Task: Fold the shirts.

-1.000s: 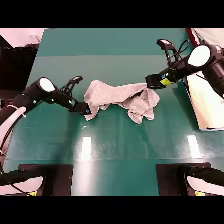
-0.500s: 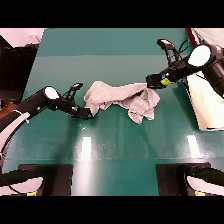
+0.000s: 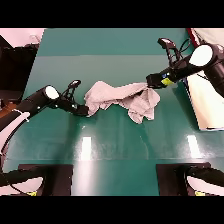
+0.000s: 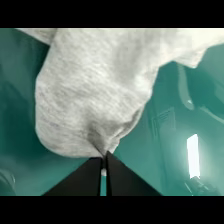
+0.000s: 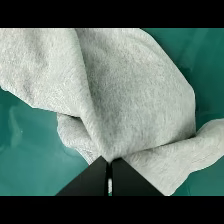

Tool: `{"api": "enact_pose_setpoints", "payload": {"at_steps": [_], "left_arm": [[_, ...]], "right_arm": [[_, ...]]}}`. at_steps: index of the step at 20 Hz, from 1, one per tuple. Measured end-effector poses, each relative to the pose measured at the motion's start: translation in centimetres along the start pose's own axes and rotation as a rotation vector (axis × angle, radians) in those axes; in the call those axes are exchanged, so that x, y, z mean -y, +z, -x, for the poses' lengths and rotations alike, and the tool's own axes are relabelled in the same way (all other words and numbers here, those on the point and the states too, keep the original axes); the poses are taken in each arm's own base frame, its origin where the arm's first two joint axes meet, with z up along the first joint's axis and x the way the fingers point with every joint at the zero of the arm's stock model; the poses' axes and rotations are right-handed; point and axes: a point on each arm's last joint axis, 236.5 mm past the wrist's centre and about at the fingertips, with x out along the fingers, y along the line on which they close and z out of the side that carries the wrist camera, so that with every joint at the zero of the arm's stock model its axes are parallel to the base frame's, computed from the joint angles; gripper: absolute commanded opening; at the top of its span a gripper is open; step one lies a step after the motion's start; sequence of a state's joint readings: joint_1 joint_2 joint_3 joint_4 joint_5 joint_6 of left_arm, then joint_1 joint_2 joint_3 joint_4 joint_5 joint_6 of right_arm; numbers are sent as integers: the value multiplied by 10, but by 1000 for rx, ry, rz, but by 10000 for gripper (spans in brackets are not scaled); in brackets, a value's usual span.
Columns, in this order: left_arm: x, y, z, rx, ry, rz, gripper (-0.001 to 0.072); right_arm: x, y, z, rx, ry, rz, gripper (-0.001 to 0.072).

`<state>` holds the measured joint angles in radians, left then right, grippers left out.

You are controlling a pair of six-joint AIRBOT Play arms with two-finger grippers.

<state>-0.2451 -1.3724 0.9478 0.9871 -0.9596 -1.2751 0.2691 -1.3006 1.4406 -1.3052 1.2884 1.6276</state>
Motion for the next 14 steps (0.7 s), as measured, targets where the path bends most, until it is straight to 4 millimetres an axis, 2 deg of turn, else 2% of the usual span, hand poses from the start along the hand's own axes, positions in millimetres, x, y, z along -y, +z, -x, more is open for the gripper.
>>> {"api": "enact_pose_setpoints", "payload": {"at_steps": [1,3,5,6,8,9,11,12,14], "left_arm": [[4,11,12,29,1,-16,21],[15,47,57,147,7,-63,22],[33,87,127,323,20,-125,22],[46,104,171,427,33,-164,22],[75,122,258,625,65,-249,22],[93,124,299,717,78,-292,22],[131,116,379,893,97,-379,22],[150,108,416,976,111,-421,21],[185,85,479,1118,123,-499,22]], "right_arm": [[3,3,8,25,-5,2,13],[9,10,32,85,-12,-7,13],[16,20,66,174,-24,-13,13],[18,28,89,234,-32,-6,13],[18,43,143,371,-48,13,13],[15,50,173,446,-56,28,13],[2,57,232,586,-64,65,12],[-7,57,264,663,-65,88,12],[-23,51,316,780,-70,129,11]]}}
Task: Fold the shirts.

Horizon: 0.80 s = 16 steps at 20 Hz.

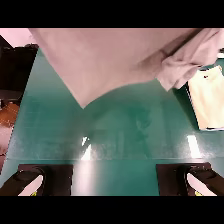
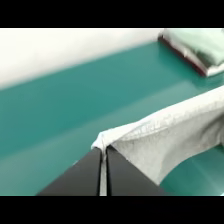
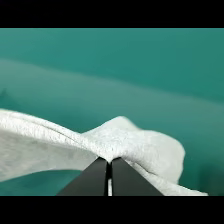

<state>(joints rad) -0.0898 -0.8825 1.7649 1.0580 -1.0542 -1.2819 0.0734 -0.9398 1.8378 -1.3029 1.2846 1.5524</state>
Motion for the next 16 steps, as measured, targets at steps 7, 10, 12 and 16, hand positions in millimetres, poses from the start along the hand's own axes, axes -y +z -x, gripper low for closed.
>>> {"api": "enact_pose_setpoints", "payload": {"at_steps": [7,10,12,16], "left_arm": [[48,87,93,231,-18,-131,21],[37,59,66,126,-28,-85,22],[20,16,27,-17,-35,-24,21],[-23,-118,-63,-398,-43,133,22]], "right_arm": [[-24,40,89,172,4,71,11],[-16,19,62,73,1,33,11],[-4,-12,21,-76,-5,-19,11],[27,-99,-76,-436,-25,-119,11]]}}
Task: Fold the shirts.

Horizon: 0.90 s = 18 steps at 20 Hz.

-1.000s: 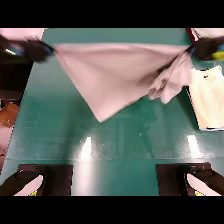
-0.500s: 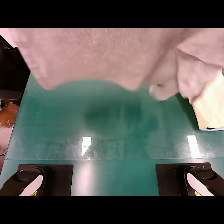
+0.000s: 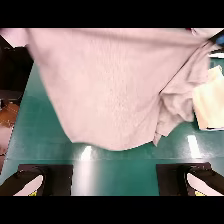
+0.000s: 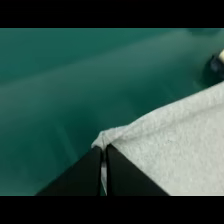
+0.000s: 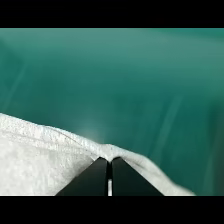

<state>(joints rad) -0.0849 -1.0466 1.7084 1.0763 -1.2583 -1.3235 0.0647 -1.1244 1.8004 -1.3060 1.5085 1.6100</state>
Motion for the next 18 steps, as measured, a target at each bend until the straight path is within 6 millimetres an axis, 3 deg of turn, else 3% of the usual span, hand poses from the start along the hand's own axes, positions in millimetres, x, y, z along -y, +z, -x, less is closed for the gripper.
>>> {"api": "enact_pose_setpoints", "payload": {"at_steps": [3,7,8,9,10,13,16,18], "left_arm": [[-49,-74,-87,-248,22,107,23],[-97,-135,-167,-384,68,189,25],[-105,-143,-180,-389,77,204,207],[-113,-149,-191,-392,93,212,468],[-120,-151,-198,-382,108,221,527],[-133,-143,-206,-346,131,244,528],[-146,-135,-191,-358,147,269,528],[-152,-146,-176,-426,141,300,526]], "right_arm": [[23,-18,-84,-162,-7,-48,12],[49,-15,-174,-181,-18,-93,17],[54,-13,-190,-169,-23,-101,53],[59,-8,-204,-145,-28,-107,284],[64,-4,-215,-124,-35,-110,386],[74,2,-230,-94,-44,-124,378],[83,-6,-216,-130,-48,-121,342],[80,-28,-200,-223,-5,-103,309]]}}
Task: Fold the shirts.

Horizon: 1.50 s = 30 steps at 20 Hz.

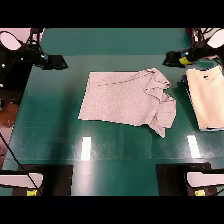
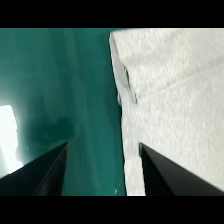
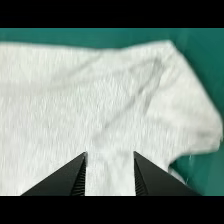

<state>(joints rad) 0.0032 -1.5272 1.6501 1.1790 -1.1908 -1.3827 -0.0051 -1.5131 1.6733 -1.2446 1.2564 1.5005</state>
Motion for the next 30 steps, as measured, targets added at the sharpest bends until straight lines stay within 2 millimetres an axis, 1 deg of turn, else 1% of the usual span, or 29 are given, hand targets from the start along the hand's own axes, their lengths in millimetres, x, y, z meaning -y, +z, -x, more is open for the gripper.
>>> {"api": "enact_pose_setpoints", "payload": {"at_steps": [1,2,3,4,6,9,10,12,14,17,20,22,24,25,26,28,30], "left_arm": [[-6,-11,1,-43,-2,15,461],[-8,-23,0,-85,-17,32,344],[-10,-39,-4,-136,-40,49,303],[-9,-55,-9,-181,-68,70,306],[-2,-94,-23,-281,-140,108,306],[6,-151,-42,-407,-224,167,307],[10,-169,-47,-446,-246,182,307],[13,-197,-55,-497,-275,214,307],[14,-217,-61,-527,-288,243,308],[19,-235,-70,-540,-305,272,307],[31,-244,-78,-540,-324,276,307],[41,-245,-85,-529,-328,266,305],[49,-241,-93,-497,-326,259,303],[53,-237,-96,-478,-326,261,219],[53,-234,-100,-458,-320,263,32],[53,-231,-104,-437,-313,267,21],[56,-226,-105,-419,-314,265,21]], "right_arm": [[-2,-15,6,-48,29,7,308],[-6,-32,13,-94,65,9,306],[-10,-48,17,-135,98,6,306],[-13,-64,23,-169,127,0,306],[-18,-93,31,-216,168,-16,306],[-26,-126,41,-246,203,-32,306],[-28,-134,42,-247,206,-35,306],[-32,-145,47,-236,215,-40,306],[-33,-151,50,-216,213,-41,306],[-35,-157,55,-194,212,-39,306],[-37,-160,58,-183,213,-37,306],[-38,-161,59,-180,213,-36,306],[-38,-161,59,-180,213,-36,306],[-38,-162,59,-181,213,-36,306],[-38,-163,60,-184,213,-35,306],[-34,-165,60,-193,205,-41,306],[-22,-168,61,-201,178,-59,306]]}}
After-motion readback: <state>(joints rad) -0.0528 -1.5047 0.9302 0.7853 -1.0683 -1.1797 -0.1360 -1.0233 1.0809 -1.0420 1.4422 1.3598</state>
